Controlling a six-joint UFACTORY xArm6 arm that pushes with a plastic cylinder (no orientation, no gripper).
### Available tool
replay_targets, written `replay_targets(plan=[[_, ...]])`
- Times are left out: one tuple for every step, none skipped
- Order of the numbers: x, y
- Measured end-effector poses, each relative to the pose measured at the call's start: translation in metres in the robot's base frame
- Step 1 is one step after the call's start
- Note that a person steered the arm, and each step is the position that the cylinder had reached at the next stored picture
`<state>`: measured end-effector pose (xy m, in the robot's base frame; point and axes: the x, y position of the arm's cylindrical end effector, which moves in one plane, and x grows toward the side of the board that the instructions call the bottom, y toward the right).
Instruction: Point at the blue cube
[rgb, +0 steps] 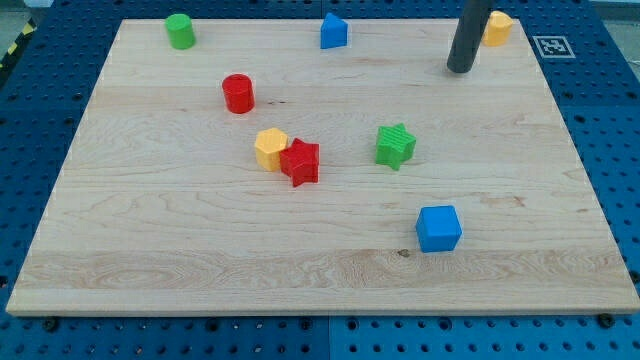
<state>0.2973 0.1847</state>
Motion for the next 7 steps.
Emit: replay_targets(plan=[[0.000,0.000],[0.004,-0.004],[0.020,-0.024],[0.052,-0.043],[0.097,-0.050],[0.136,-0.026],[0.178,0.002]])
